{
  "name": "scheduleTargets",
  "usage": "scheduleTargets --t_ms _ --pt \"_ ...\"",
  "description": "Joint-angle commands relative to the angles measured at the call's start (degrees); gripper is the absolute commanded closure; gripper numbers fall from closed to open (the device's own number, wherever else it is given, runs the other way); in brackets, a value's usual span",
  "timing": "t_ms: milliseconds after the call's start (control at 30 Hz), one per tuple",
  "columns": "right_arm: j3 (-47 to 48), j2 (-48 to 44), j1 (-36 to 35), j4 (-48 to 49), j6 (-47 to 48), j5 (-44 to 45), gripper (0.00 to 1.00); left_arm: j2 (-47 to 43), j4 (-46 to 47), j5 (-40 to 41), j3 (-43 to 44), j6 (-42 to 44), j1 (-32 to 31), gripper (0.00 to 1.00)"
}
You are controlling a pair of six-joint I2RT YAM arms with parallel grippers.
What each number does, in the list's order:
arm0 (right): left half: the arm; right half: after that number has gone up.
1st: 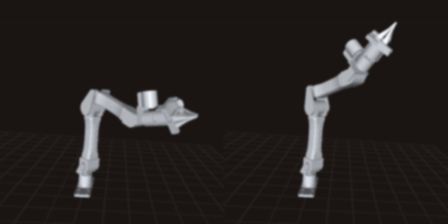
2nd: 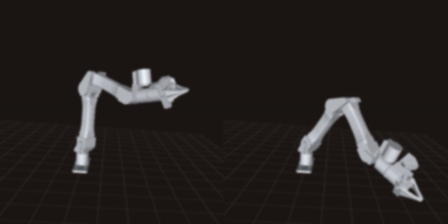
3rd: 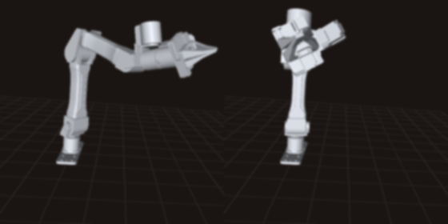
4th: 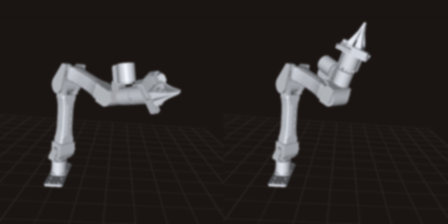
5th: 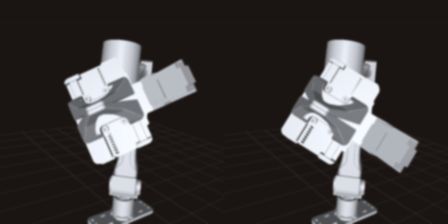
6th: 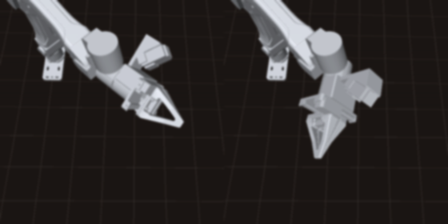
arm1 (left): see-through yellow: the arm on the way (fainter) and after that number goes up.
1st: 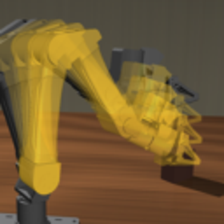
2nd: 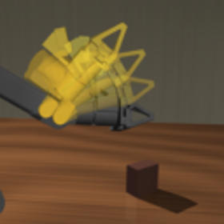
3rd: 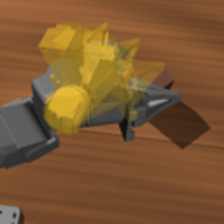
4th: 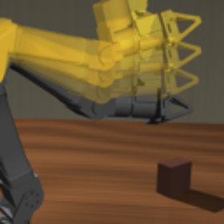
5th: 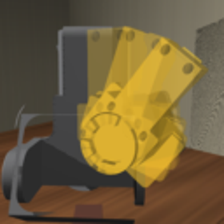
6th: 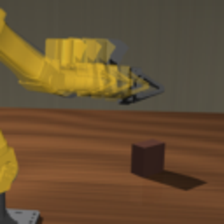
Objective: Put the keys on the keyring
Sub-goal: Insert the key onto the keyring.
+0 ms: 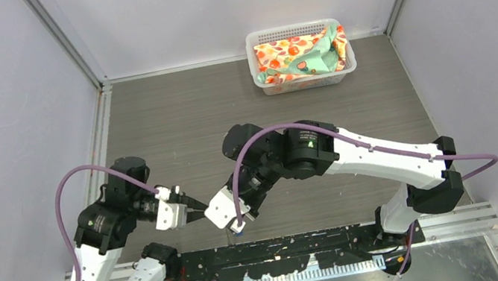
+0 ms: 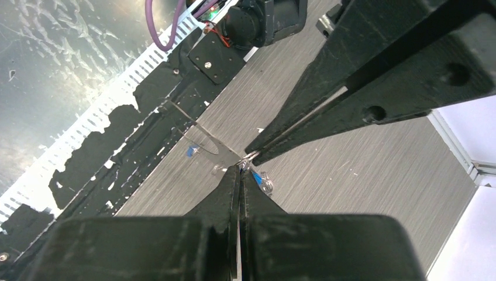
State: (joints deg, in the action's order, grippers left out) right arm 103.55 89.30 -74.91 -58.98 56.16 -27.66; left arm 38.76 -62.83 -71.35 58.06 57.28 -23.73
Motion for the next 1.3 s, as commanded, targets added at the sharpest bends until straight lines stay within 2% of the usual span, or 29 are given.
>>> scheduleTargets --t_ms 0,433,767,1033,1267 --pt "0.79 -0.3 -0.41 4.74 -0.52 0.91 0.99 -0.9 1.83 -0.81 -0.32 0.71 -0.53 1.0" --pt "-0.23 -0.53 -0.33 7.85 -1.91 1.41 0.99 -1.3 1.82 -0.45 -0.56 0.78 -1.22 1.0" --pt "-2.17 -0.34 -0.88 12.79 -6.63 4.13 0.99 -0.98 1.74 0.5 -0.59 0.59 -1.32 1.0" --pt "-5.0 -0.95 -1.86 17.51 -11.79 9.24 0.99 -3.77 13.28 2.33 -4.08 -10.06 -1.32 1.0" --pt "-9.14 -1.74 -2.23 25.02 -17.76 10.92 0.99 -4.8 15.13 1.97 -4.93 -11.42 -1.32 1.0"
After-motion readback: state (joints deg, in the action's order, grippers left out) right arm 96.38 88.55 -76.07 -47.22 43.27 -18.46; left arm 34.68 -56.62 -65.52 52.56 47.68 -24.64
